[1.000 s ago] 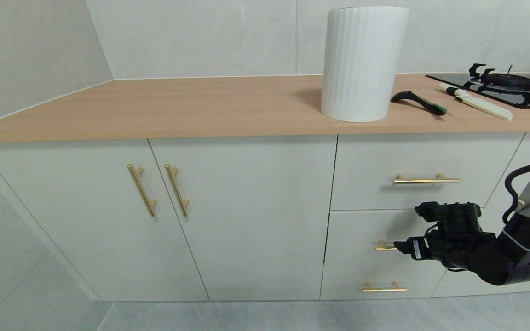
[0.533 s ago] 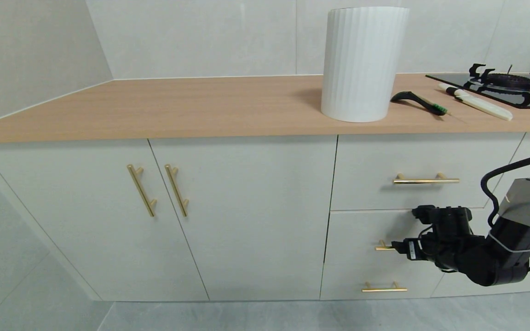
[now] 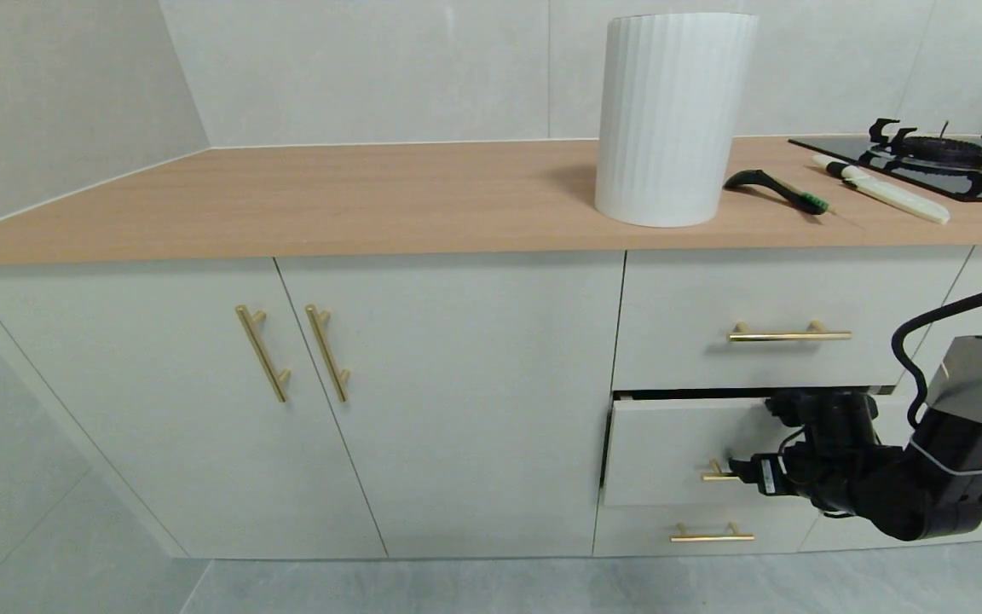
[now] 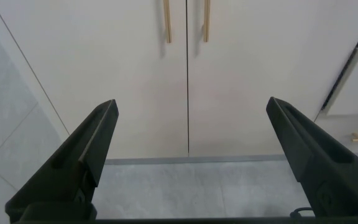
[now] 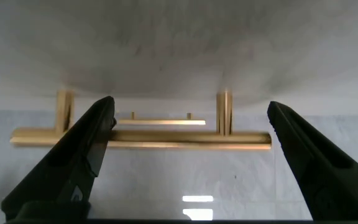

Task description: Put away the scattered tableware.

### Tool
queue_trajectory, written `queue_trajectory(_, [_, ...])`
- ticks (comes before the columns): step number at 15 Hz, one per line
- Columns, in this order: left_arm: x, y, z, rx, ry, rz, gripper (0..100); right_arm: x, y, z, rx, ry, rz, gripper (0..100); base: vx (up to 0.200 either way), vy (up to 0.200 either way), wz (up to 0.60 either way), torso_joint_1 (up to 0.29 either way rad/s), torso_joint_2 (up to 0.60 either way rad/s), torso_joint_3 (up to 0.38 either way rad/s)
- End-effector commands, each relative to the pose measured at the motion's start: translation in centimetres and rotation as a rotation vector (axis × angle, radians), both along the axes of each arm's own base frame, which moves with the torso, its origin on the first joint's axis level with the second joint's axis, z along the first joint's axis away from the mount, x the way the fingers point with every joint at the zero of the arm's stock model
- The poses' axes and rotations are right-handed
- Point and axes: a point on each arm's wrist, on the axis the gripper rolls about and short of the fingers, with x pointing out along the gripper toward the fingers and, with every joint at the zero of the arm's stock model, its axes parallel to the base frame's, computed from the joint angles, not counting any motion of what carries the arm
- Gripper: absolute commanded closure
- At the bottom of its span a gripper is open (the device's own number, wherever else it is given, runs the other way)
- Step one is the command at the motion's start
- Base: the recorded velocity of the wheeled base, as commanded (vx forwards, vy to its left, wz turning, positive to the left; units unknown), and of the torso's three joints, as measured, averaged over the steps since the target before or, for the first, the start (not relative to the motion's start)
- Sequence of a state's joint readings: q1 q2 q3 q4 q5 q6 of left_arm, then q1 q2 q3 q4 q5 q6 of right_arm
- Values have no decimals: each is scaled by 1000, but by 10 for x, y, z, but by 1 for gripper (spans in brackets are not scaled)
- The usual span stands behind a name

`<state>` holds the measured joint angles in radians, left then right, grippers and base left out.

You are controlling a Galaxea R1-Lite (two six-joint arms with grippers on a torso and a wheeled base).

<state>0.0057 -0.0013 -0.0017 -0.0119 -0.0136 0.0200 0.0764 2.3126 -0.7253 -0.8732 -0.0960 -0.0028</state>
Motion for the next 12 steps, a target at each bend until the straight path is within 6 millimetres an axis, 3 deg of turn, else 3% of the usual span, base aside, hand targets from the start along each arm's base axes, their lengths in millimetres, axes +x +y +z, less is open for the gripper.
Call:
queue_trajectory(1, [0,0,0,0,1,0,0,-10,-1,8,1,-1,2,0,0,0,0,0,0,0])
queue_trajectory(2, [0,0,0,0,1,0,0,-14,0,10,1,4,4,0,0,0,0,0,0,0])
queue_trajectory(4, [0,0,0,0,1,0,0,-41,5,27,4,12,31,0,0,0,0,0,0,0])
queue_trajectory(11, [0,0,0,0,1,0,0,-106,19,139,33,-167,123,0,0,0,0,0,0,0])
queue_trajectory(12, [0,0,0,0,1,0,0,-108,20,144,35,-166,129,0,0,0,0,0,0,0])
